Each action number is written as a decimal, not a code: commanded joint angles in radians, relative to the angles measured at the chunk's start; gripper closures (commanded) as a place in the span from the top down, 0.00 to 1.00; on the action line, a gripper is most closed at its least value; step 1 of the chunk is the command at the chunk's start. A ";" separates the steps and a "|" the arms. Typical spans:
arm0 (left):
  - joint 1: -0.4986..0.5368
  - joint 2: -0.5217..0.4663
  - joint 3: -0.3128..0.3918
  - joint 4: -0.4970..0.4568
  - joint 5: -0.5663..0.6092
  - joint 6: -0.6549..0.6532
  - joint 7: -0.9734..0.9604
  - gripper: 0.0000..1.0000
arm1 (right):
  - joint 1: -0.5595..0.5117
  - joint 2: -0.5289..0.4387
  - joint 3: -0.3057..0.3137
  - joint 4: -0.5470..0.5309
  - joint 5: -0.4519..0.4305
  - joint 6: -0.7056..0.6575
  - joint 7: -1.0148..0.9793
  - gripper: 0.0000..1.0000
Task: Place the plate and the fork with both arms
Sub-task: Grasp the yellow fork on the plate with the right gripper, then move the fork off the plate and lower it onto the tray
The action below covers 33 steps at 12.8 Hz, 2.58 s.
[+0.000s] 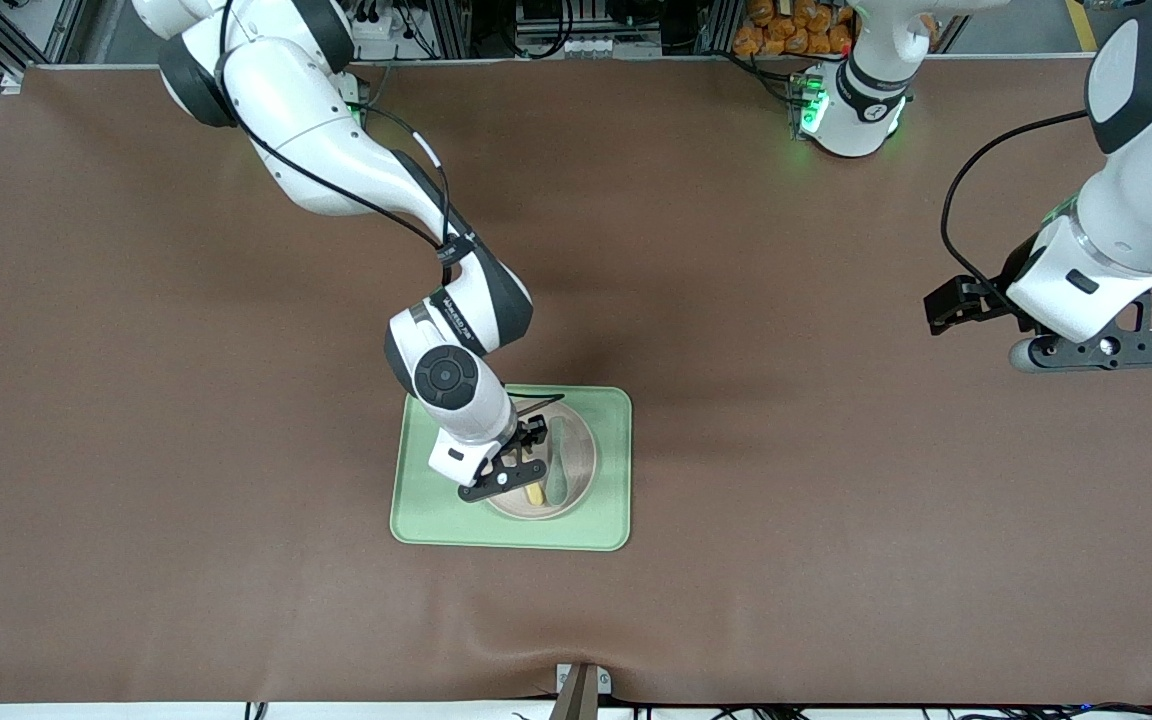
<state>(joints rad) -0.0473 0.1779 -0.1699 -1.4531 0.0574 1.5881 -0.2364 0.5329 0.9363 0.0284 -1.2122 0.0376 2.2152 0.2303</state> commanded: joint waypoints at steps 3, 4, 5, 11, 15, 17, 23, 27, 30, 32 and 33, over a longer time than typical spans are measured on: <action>0.007 -0.037 -0.007 -0.030 0.004 -0.011 0.009 1.00 | 0.022 0.027 -0.008 -0.007 -0.008 0.031 0.012 0.52; 0.012 -0.037 -0.007 -0.027 -0.007 -0.011 0.009 1.00 | 0.022 0.029 -0.008 -0.007 -0.008 0.031 0.015 0.51; 0.023 -0.037 -0.007 -0.027 -0.025 -0.011 0.009 1.00 | 0.022 0.030 -0.008 -0.007 -0.010 0.031 0.014 0.45; 0.024 -0.035 -0.007 -0.027 -0.030 -0.011 0.011 1.00 | 0.018 0.021 -0.007 0.006 0.001 0.014 0.040 0.00; 0.023 -0.035 -0.008 -0.027 -0.030 -0.013 0.009 1.00 | 0.003 0.003 0.002 0.055 0.024 -0.083 0.044 0.00; 0.018 -0.037 -0.016 -0.024 -0.030 -0.013 0.002 1.00 | -0.033 -0.016 -0.004 0.068 0.100 -0.111 0.043 0.00; 0.021 -0.035 -0.016 -0.024 -0.031 -0.013 0.002 1.00 | -0.189 -0.040 0.002 0.008 0.225 -0.153 -0.009 0.00; 0.023 -0.037 -0.016 -0.026 -0.031 -0.013 0.003 1.00 | -0.208 -0.073 0.004 -0.110 0.291 -0.094 -0.078 0.00; 0.024 -0.038 -0.014 -0.024 -0.031 -0.013 0.009 1.00 | -0.202 -0.083 0.005 -0.150 0.291 -0.054 -0.078 0.01; 0.024 -0.041 -0.014 -0.026 -0.031 -0.016 0.005 1.00 | -0.209 -0.083 0.005 -0.150 0.291 -0.075 -0.077 0.76; 0.024 -0.043 -0.014 -0.024 -0.031 -0.019 0.006 1.00 | -0.214 -0.086 0.004 -0.148 0.291 -0.086 -0.077 0.89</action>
<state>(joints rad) -0.0347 0.1692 -0.1800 -1.4572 0.0431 1.5833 -0.2364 0.3350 0.8941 0.0263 -1.3092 0.3017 2.1406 0.1729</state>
